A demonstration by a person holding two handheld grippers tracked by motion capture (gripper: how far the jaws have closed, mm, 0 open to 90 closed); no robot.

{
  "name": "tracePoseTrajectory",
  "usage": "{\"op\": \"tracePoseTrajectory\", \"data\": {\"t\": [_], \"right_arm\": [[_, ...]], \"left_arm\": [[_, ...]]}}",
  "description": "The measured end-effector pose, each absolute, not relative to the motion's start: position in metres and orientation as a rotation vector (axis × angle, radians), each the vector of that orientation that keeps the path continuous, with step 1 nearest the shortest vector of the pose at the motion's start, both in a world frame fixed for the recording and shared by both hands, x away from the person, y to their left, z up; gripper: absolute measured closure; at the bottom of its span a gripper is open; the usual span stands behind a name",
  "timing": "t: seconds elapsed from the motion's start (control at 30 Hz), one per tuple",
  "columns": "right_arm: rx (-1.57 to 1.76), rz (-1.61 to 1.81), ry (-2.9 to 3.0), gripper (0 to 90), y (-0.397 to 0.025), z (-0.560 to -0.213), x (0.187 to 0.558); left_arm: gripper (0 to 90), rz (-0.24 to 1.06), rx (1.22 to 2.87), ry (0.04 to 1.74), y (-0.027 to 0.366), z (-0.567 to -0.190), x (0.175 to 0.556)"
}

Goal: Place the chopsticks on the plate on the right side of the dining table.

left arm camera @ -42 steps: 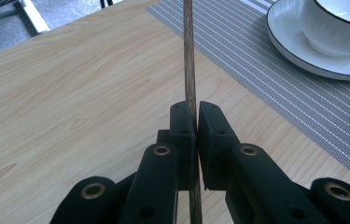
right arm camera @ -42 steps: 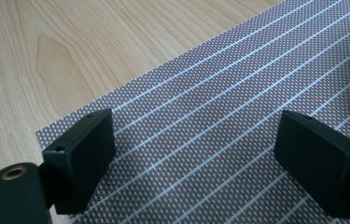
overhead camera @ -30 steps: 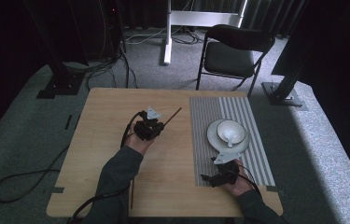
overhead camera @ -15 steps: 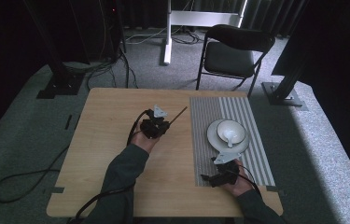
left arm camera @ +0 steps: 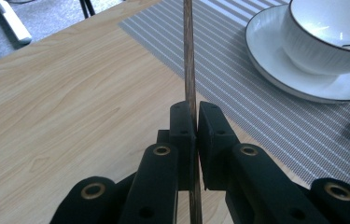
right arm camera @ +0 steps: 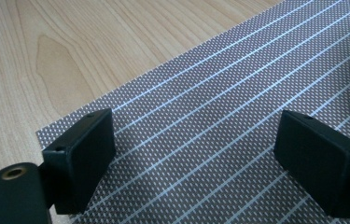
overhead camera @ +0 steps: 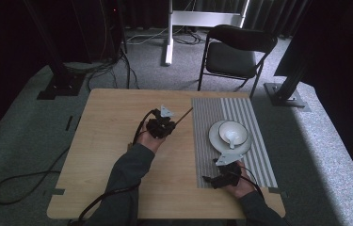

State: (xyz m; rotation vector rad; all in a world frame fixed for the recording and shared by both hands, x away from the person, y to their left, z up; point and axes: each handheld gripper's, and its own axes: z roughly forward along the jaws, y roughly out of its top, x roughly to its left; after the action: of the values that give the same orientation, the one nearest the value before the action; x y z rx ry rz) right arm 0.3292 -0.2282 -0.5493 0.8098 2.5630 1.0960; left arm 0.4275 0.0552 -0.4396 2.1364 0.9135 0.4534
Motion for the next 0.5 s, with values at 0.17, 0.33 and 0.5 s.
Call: {"op": "tracePoseTrajectory", "data": {"t": [0.17,0.33,0.5], "right_arm": [[0.809,1.096,2.563,11.7,-0.228,-0.549,0.329],[0.807,1.096,2.563,11.7,-0.228,-0.549,0.329],[0.809,1.096,2.565,11.7,-0.228,-0.549,0.329]], "left_arm": [[84.7,0.446,2.139,0.901,0.049,-0.439,0.429],[84.7,0.439,2.139,0.891,0.042,-0.439,0.430],[84.7,0.434,2.148,0.878,0.033,-0.439,0.432]]}}
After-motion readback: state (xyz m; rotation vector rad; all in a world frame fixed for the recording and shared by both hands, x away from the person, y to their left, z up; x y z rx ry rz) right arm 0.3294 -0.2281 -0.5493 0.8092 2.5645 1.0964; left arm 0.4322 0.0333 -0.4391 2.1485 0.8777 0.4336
